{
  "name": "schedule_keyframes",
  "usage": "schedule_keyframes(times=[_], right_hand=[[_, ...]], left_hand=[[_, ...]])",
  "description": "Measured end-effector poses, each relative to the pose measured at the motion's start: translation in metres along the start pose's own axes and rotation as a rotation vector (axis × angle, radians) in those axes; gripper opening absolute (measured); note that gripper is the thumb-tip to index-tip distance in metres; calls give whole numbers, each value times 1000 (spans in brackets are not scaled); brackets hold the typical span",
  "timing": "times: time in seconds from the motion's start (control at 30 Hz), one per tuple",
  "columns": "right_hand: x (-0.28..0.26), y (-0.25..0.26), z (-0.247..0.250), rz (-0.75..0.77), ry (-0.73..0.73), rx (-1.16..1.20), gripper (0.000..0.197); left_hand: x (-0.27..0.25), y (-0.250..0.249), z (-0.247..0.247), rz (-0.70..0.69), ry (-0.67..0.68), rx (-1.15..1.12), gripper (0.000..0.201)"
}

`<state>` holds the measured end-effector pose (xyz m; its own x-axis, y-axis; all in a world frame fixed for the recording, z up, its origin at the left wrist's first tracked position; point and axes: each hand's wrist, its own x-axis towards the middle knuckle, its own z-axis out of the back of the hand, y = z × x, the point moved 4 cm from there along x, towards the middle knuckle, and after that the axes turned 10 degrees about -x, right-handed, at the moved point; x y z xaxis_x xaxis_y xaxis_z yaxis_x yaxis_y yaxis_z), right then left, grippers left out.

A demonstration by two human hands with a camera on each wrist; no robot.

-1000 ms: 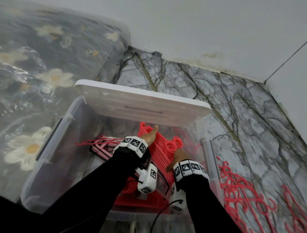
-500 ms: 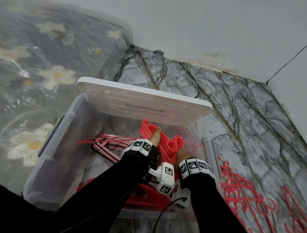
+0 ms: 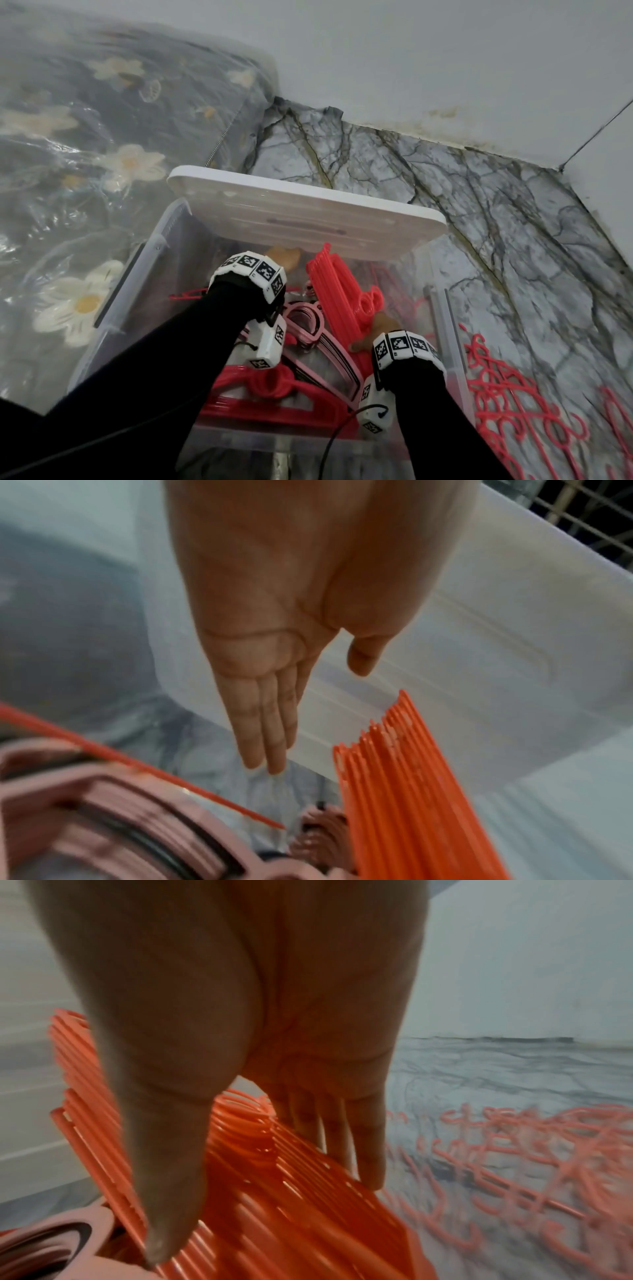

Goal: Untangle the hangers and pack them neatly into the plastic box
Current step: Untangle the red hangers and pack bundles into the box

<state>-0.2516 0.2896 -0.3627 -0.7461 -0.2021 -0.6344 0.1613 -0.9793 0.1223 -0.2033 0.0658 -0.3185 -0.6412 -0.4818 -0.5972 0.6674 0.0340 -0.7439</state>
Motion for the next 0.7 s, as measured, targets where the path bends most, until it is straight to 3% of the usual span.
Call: schedule_keyframes(times=[0.1,0.13,0.27,0.43,0.53,0.7], right_hand=[[1,0,-2,1,-46,1,70],[2,0,-2,3,-55,8,69],[8,-1,-3,39,-31,61,82],[12,-2,7,37,-92,170,93],[16,-4,12,6,-131,145,83],[22,-7,6,10,-106,145,60]], left_hand=[[-10,-2,-32,18,174,-138,61],[-12,-2,-45,10,177,-154,64],[-18,-1,-82,-2,53,-5,92],[-20,-2,-89,-10,20,104,103],[-18,-6,-82,-28,21,30,98],[-25,-15,-64,-202,-183,-162,48]])
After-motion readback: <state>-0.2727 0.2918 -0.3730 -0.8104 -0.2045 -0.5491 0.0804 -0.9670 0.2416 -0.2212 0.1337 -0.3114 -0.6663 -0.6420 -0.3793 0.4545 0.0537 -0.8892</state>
